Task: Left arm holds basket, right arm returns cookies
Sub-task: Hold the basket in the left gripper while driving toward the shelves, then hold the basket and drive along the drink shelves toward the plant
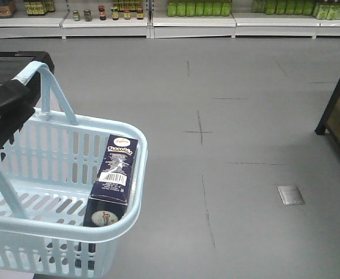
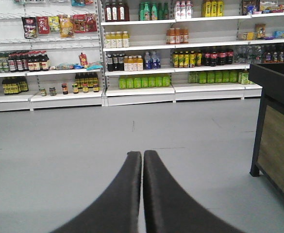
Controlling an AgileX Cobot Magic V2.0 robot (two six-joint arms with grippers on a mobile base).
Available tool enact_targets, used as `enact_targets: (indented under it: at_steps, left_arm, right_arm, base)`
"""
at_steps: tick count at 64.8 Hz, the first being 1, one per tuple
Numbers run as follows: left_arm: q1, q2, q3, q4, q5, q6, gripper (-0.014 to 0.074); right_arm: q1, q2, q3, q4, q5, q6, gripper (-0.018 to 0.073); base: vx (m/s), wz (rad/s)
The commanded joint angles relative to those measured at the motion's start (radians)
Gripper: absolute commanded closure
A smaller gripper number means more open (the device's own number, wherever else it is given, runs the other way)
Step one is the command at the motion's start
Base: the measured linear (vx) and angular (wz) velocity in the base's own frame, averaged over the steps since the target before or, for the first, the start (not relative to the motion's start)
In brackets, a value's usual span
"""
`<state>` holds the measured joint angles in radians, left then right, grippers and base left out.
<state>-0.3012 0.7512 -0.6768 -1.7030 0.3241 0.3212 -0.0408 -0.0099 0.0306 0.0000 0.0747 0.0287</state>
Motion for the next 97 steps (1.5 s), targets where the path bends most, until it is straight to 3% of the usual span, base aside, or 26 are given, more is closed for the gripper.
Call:
enact_targets:
  at_steps: [1, 97]
  left_arm:
    - [-0.008, -0.009, -0.033, -0.065, 0.015, 0.006, 0.0604]
    - [-0.008, -0.009, -0.033, -0.065, 0.014, 0.006, 0.0604]
  right_arm:
    - [-0.006, -0.012, 0.0, 0.0, -0.075, -0.009, 0.0567]
    - [-0.006, -0.012, 0.0, 0.0, -0.075, -0.009, 0.0567]
  base:
    - [0.48, 0.01]
    - [0.51, 0.0]
